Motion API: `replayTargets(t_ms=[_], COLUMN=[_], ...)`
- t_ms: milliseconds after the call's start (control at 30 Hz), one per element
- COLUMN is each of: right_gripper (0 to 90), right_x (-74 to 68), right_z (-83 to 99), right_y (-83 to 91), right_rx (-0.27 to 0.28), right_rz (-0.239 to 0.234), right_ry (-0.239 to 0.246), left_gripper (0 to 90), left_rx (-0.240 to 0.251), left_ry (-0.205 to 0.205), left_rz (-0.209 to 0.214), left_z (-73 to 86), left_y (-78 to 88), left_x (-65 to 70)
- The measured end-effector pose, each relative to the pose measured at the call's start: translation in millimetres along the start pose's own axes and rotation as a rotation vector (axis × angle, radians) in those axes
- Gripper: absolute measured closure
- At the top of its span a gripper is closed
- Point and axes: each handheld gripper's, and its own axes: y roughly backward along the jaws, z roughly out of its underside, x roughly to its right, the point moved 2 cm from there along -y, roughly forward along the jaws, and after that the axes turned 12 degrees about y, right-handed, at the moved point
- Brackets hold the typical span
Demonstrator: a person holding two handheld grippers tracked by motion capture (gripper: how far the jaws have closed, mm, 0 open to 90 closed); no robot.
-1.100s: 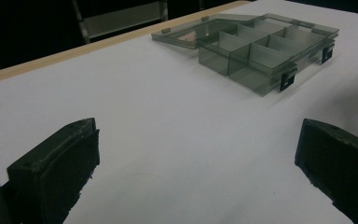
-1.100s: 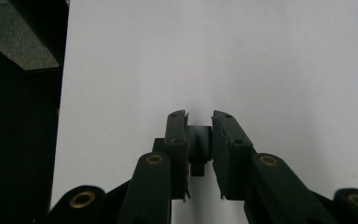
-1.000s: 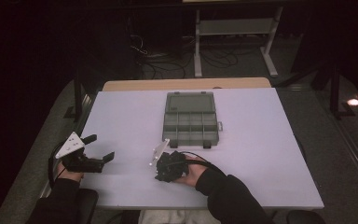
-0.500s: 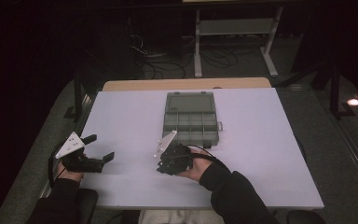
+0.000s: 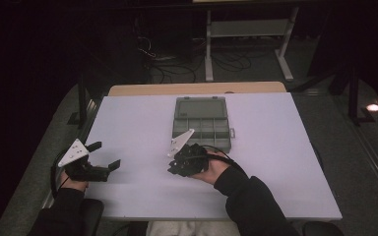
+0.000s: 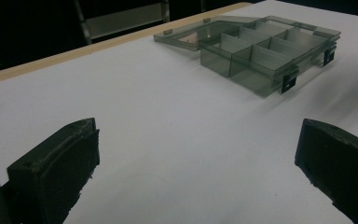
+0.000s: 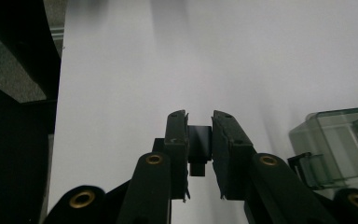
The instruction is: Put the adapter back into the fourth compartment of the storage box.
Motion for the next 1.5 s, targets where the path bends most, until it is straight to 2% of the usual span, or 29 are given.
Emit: replayTargets(t_ms=[400, 633, 667, 767, 1100, 1500], right_gripper=[75.3, 75.3, 75.3, 75.3, 75.3, 75.3], right_x=[14.6, 21.1, 25.5, 26.9, 42.9, 55.3], right_z=[4.2, 7.3, 8.8, 9.3, 16.9, 25.3], right_y=[16.4, 25.4, 30.6, 32.4, 50.7, 63.0], right_rx=[0.009, 0.016, 0.016, 0.018, 0.029, 0.029], right_rz=[0.049, 0.082, 0.098, 0.102, 0.157, 0.196], right_ry=[-0.012, -0.03, -0.036, -0.04, -0.076, -0.11], left_gripper=[0.0, 0.0, 0.0, 0.0, 0.0, 0.0], left_rx=[0.003, 0.002, 0.003, 0.003, 0.002, -0.003], left_ry=[0.004, 0.004, 0.003, 0.003, 0.001, 0.004], left_rz=[0.0, 0.0, -0.001, -0.001, -0.001, 0.004], left_z=[0.2, 0.3, 0.1, 0.1, 0.1, 0.5], left_y=[0.3, 0.3, 0.4, 0.4, 0.5, 0.1], left_x=[-0.3, -0.2, -0.3, -0.4, -0.4, -0.1])
